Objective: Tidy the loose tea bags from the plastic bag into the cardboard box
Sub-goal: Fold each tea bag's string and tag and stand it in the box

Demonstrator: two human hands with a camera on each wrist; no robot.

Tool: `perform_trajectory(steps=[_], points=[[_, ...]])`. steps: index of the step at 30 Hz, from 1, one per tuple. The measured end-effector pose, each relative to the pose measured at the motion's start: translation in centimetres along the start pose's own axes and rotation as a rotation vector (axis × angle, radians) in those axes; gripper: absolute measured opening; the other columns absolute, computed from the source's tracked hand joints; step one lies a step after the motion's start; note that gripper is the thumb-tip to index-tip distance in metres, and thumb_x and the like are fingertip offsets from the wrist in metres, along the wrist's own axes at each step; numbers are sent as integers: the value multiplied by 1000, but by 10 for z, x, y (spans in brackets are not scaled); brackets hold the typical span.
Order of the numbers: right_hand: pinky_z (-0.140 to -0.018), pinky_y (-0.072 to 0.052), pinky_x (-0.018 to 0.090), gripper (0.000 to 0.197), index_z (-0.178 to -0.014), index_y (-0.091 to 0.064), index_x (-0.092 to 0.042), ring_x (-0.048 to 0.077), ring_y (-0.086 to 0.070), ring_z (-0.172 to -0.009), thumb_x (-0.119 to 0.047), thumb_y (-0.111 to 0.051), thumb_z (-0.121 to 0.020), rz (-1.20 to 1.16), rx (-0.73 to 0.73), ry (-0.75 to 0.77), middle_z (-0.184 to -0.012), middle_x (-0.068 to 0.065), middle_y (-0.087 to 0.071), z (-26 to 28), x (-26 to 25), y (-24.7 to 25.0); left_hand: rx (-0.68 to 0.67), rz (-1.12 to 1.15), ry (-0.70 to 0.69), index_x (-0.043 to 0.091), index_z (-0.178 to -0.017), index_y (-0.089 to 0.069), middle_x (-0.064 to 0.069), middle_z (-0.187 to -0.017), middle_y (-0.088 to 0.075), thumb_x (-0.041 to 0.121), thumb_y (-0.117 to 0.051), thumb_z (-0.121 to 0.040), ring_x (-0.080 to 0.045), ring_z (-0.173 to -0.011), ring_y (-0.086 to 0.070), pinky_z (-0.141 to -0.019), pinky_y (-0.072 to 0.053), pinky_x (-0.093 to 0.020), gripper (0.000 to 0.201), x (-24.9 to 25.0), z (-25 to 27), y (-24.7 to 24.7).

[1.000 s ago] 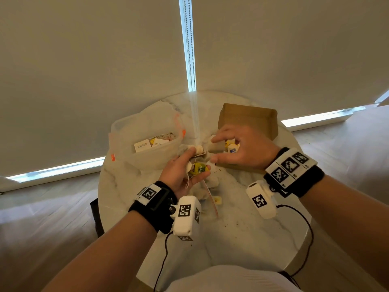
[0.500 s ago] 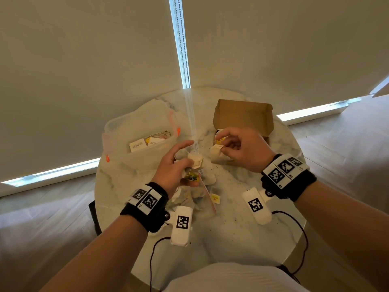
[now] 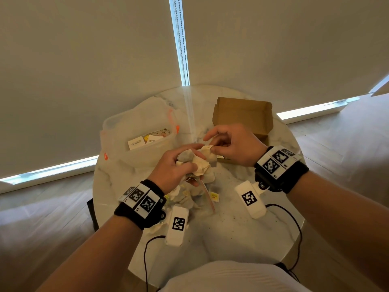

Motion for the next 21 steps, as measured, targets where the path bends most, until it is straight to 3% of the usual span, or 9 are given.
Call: perform_trajectory(steps=[3,5,7,9,11,13,15,18,21], points=[[-77,-58,27,23,-109,-68,-8,19,-72,-77,-4,-71,-86,-99,-10,5,-82,6,-74,1,2,-2,-6,-3,25,-2,-101,-68,-22,-88,-70,4,-57,-75,-31,-66,-68,-51,-54,-32,29,-3,0,1],[-71,-60,32,18,-107,-67,-2,25,-71,-73,-6,-67,-90,-230,37,-48,-82,13,-73,3,16,-3,27,9,54,-2,-100,-69,-17,-81,-71,6,-58,-74,-29,-64,-69,-51,-54,-31,30,-9,0,5],[-66,-60,33,13,-102,-68,1,23,-70,-69,-6,-63,-93,-237,55,-117,-81,14,-72,4,45,-12,53,17,63,-1,-98,-70,-14,-81,-71,7,-58,-73,-28,-64,-69,-50,-54,-30,29,-13,1,8],[-70,-59,30,10,-97,-73,-6,16,-69,-71,-10,-65,-91,52,-14,-130,-83,6,-73,8,75,-33,60,25,56,-3,-99,-70,-14,-82,-72,4,-58,-76,-27,-65,-69,-50,-54,-30,26,-15,2,8],[-80,-57,31,13,-99,-75,-13,13,-67,-80,-14,-66,-89,368,-177,-127,-92,2,-74,12,106,-63,51,26,48,-5,-100,-69,-12,-83,-72,-6,-57,-84,-27,-64,-69,-51,-55,-30,20,-16,3,7],[-89,-53,34,21,-107,-73,-17,19,-66,-96,-14,-62,-90,553,-370,-161,-105,3,-72,18,135,-94,48,16,50,-6,-101,-69,-12,-82,-72,-14,-52,-88,-26,-63,-68,-51,-55,-30,22,-17,3,7],[-89,-53,39,29,-114,-69,-19,28,-63,-104,-10,-58,-89,712,-520,-125,-112,7,-68,21,154,-121,47,23,46,-6,-101,-69,-14,-82,-72,-14,-53,-87,-27,-63,-68,-51,-55,-31,22,-17,3,8],[-86,-52,38,41,-123,-62,-22,30,-58,-107,-5,-59,-86,847,-555,-26,-120,6,-59,22,165,-140,40,43,39,-5,-101,-69,-16,-84,-72,-3,-57,-81,-28,-64,-68,-52,-56,-33,24,-14,3,9],[-84,-45,36,38,-127,-56,-16,31,-50,-110,-10,-57,-90,940,-600,24,-123,9,-49,20,165,-142,42,50,45,-3,-100,-70,-13,-84,-73,4,-58,-76,-27,-66,-70,-53,-56,-32,28,-12,2,9]])
Point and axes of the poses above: each hand's wrist, its own z-axis away from the middle knuckle, its own y-axis out of the back of the hand, x = y × z, the point moved 7 cm from there along -z, towards the middle knuckle
